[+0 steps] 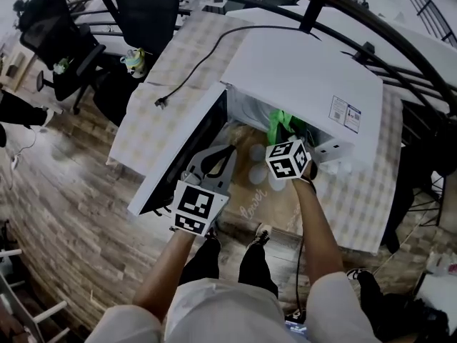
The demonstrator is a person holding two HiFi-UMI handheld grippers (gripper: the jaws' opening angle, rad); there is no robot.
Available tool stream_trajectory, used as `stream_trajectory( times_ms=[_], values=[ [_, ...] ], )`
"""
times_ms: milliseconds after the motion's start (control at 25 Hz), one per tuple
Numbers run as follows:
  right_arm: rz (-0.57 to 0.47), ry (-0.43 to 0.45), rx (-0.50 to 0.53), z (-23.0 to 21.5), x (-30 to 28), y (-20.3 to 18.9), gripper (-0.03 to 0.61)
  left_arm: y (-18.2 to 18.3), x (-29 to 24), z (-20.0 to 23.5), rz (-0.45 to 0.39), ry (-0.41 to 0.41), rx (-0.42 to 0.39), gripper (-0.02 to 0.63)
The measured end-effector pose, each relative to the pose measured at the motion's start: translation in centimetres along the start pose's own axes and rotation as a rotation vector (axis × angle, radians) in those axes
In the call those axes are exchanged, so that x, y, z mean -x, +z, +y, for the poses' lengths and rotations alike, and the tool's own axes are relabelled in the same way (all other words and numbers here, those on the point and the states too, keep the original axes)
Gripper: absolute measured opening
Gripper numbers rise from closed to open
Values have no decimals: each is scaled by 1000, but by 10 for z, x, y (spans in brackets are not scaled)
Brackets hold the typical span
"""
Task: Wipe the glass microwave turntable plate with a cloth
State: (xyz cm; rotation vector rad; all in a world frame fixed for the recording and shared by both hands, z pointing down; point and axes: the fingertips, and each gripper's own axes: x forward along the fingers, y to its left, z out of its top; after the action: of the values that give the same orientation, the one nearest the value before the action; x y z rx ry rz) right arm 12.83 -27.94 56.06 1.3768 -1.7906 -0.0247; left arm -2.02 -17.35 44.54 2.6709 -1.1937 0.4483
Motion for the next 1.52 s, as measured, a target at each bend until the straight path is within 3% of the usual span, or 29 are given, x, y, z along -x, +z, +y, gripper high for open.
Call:
stream_trajectory(
  times_ms=[80, 240, 440, 640, 840, 1000, 1200, 1520],
  values=[
    [-46, 18, 19, 6, -7, 21, 83, 2, 2, 3, -5, -1, 2, 14],
    [-116, 39, 166, 23, -34, 66, 83, -1, 3, 4, -1, -7, 16, 14],
    [-109, -69, 232, 9, -83, 93, 83, -17, 2, -7, 39, -41, 15, 14],
    [-61, -4, 194, 5, -109, 74, 78, -28, 1, -17, 53, -64, 14, 14],
    [-100, 89, 259, 23, -84, 65, 71, -32, 0, -20, 56, -65, 25, 14],
    [-67, 141, 279, 31, -57, 41, 66, -31, 1, -26, 52, -66, 18, 14],
    [61, 141, 264, 31, -24, 7, 71, -29, 6, -31, 45, -58, 24, 14],
    [149, 146, 214, 27, 10, -30, 72, -25, 13, -29, 28, -36, 41, 14]
  ],
)
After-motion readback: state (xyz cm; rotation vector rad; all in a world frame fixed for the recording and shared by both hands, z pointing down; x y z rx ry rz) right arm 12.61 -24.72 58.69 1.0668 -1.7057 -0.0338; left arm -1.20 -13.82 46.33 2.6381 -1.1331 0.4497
